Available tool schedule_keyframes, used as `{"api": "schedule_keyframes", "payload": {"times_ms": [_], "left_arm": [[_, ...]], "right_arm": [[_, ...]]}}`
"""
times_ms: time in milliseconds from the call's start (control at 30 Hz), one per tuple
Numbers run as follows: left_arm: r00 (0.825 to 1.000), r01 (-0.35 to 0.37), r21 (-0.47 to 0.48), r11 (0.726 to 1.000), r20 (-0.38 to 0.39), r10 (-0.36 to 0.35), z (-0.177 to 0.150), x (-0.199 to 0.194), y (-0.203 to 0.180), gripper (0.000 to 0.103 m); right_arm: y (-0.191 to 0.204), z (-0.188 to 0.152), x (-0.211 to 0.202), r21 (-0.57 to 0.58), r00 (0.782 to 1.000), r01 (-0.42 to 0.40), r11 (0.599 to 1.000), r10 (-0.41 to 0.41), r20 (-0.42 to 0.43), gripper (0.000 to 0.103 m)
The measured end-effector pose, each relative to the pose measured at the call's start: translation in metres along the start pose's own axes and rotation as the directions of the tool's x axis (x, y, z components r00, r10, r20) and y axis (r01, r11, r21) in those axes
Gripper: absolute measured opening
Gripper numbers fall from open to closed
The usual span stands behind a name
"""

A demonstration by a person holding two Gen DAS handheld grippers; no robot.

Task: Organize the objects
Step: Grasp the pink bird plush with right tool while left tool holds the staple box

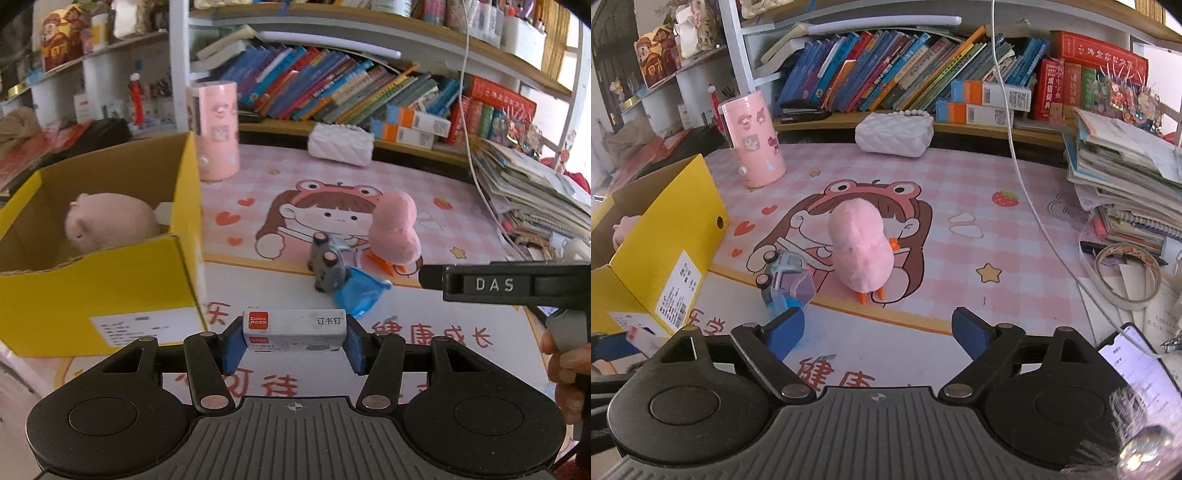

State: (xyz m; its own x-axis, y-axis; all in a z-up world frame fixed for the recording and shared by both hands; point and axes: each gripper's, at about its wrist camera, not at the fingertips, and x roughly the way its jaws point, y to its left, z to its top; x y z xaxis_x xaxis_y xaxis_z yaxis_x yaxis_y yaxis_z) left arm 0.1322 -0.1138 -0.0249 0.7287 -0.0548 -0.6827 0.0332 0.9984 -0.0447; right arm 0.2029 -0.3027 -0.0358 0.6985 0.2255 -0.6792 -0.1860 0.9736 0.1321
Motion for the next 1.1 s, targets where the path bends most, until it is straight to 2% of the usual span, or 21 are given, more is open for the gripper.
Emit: {"api": "schedule_keyframes", "payload": {"times_ms": [167, 367, 467, 633, 733, 833, 867, 1100], "left_arm": [[1.000, -0.016, -0.016, 1.000, 0.007, 0.016, -0.002, -0.005, 0.006, 0.052], [0.999, -0.035, -0.027, 0.999, 0.014, 0.036, -0.005, -0.011, 0.012, 0.052], [0.999, -0.041, -0.029, 0.999, 0.014, 0.042, -0.006, -0.013, 0.016, 0.052], [0.999, -0.044, -0.015, 0.999, 0.016, 0.044, -0.008, -0.019, 0.018, 0.052], [0.998, -0.053, -0.018, 0.998, 0.025, 0.053, -0.008, -0.023, 0.022, 0.052], [0.997, -0.063, -0.033, 0.997, 0.030, 0.064, -0.009, -0.025, 0.028, 0.052], [0.997, -0.065, -0.037, 0.997, 0.030, 0.066, -0.009, -0.026, 0.030, 0.052], [0.998, -0.034, -0.045, 0.998, 0.047, 0.036, -0.009, -0.027, 0.036, 0.052]], "right_arm": [[0.005, -0.001, 0.004, -0.006, 1.000, -0.005, 1.000, 0.005, -0.012, 0.089], [0.012, 0.010, 0.014, -0.034, 1.000, 0.000, 0.999, 0.001, 0.030, 0.089], [0.016, 0.024, 0.028, -0.059, 0.997, 0.025, 0.998, -0.021, 0.069, 0.089], [0.020, 0.043, 0.063, -0.091, 0.999, 0.039, 0.995, -0.035, 0.041, 0.087], [0.020, 0.046, 0.083, -0.110, 0.998, 0.058, 0.992, -0.057, 0.012, 0.082], [0.016, 0.046, 0.094, -0.109, 0.997, 0.070, 0.992, -0.071, -0.002, 0.066], [0.015, 0.046, 0.095, -0.110, 0.998, 0.064, 0.992, -0.065, -0.002, 0.055], [0.013, 0.047, 0.062, -0.076, 0.988, 0.138, 0.987, -0.133, 0.074, 0.054]]}}
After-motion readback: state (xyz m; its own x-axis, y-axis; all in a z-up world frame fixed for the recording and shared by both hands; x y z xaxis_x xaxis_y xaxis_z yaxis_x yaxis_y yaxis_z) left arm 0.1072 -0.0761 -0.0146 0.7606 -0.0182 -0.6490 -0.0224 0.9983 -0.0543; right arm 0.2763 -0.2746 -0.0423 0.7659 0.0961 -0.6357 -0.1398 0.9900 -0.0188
